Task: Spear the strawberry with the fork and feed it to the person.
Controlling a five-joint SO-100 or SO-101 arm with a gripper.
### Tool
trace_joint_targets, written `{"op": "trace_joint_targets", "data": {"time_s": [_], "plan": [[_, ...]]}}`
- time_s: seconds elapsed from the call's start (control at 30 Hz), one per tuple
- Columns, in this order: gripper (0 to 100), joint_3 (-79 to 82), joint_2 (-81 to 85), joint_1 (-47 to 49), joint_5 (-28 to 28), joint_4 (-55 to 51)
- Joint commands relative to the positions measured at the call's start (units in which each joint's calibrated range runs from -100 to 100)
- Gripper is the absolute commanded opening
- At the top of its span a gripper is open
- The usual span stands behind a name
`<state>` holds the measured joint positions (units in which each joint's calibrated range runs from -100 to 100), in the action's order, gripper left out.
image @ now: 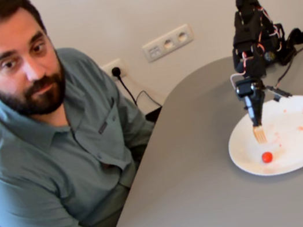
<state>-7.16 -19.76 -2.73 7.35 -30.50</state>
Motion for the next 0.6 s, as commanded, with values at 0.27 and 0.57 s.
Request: {"op": "trace_joint_targets", "data": {"time_s": [0.27,0.57], "plan": [[2,6.0,0.4,-0.6,-0.1,6.5],[2,5.0,-5.8,-0.7,-0.1,6.7]]}}
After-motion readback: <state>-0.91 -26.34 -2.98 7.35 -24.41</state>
